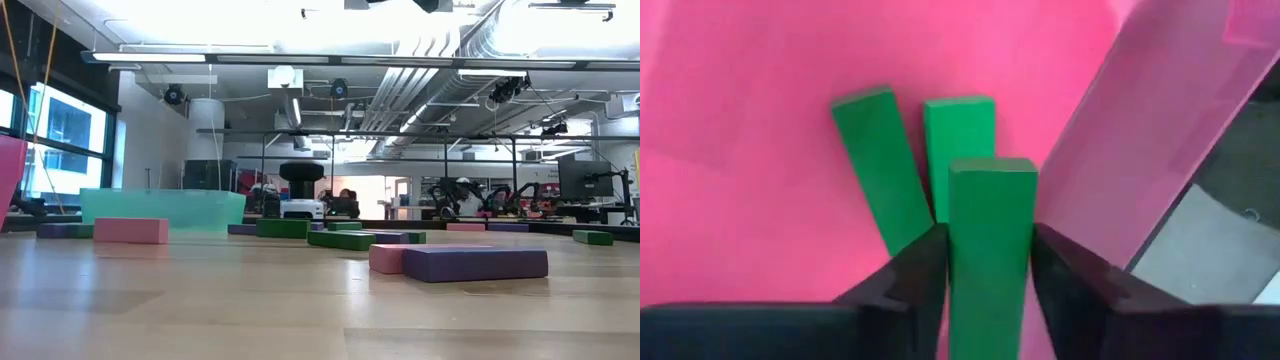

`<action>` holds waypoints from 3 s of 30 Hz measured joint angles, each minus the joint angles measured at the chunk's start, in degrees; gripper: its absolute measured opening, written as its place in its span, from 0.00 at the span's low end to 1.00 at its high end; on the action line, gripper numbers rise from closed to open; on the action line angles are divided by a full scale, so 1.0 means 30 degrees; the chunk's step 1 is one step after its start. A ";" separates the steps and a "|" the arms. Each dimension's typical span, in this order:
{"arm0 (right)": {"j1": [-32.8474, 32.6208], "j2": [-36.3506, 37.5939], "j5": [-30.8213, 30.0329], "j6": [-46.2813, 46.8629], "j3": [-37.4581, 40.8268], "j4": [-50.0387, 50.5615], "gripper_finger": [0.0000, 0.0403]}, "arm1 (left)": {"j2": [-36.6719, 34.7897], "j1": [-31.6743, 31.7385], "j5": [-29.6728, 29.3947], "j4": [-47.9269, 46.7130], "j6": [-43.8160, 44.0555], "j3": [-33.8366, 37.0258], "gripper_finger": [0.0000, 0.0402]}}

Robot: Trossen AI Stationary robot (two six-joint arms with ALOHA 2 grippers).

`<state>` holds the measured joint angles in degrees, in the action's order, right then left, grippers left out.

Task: Sort blocks
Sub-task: Put the green block into the red bin, then put the pink block into the yellow bin

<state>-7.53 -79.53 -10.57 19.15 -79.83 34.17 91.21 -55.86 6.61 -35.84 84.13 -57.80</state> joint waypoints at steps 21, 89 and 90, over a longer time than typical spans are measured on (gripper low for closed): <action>-0.1608 -0.8512 0.8352 -0.4227 0.0029 0.0386 0.54 | -0.9981 0.5420 -1.2551 -0.2221 -0.4201 -0.0036 0.49; -1.3529 -0.8094 0.3797 1.5619 0.1842 0.5824 0.18 | -1.1871 1.1613 -1.3803 0.1553 -2.0095 -0.0051 0.49; -1.3526 -0.8094 0.3942 1.5565 0.2053 0.5895 0.19 | -1.1871 1.1734 -1.3804 0.1944 -2.0101 -0.0051 0.49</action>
<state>-48.11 -103.81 1.26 65.85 -73.67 51.86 55.59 -20.65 -34.80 -30.01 23.83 -57.95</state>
